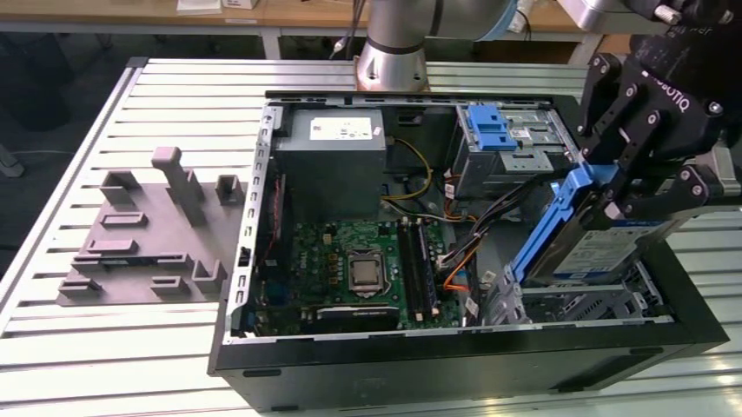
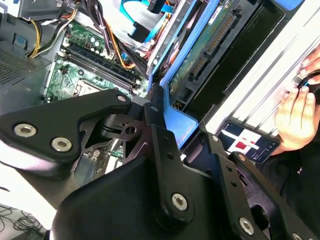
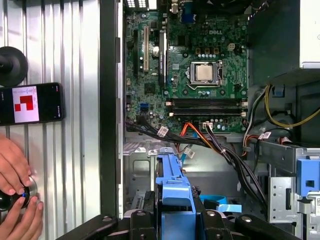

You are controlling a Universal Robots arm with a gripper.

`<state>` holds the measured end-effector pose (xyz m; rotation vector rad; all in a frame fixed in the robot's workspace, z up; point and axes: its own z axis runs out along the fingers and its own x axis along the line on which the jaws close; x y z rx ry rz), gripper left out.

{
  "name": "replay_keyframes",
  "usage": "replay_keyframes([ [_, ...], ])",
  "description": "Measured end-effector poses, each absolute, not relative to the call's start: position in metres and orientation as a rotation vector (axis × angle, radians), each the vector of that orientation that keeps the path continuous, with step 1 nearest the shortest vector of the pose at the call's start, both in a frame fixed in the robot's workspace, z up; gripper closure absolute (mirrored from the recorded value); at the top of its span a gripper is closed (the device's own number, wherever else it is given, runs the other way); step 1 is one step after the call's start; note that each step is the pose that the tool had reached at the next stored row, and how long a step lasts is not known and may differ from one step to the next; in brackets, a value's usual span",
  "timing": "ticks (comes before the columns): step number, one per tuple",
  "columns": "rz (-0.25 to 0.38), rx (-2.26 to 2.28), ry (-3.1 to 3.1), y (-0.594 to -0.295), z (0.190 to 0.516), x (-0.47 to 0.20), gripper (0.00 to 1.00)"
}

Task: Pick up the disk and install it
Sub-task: 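Insert the disk into the insertion slot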

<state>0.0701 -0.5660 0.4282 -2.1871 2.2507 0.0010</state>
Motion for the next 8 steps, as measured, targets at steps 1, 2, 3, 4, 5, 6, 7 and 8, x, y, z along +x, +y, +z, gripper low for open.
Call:
replay_keyframes([
  [1, 0.001, -2.187, 2.251, -0.566, 0.4271, 0.0701, 0.64],
  [2, 0.001, -2.187, 2.251, -0.5661, 0.426, 0.0701, 0.64],
  [3, 0.001, -2.187, 2.251, -0.5661, 0.4249, 0.0701, 0.64],
  [4, 0.001, -2.187, 2.251, -0.5661, 0.4239, 0.0701, 0.64],
  [5, 0.001, -2.187, 2.251, -0.5661, 0.4228, 0.0701, 0.64],
  [6, 0.001, -2.187, 2.251, -0.5661, 0.4215, 0.0701, 0.64],
  [7, 0.001, -2.187, 2.251, -0.5661, 0.4202, 0.0702, 0.64],
  [8, 0.001, -2.187, 2.251, -0.5662, 0.4189, 0.0702, 0.64],
])
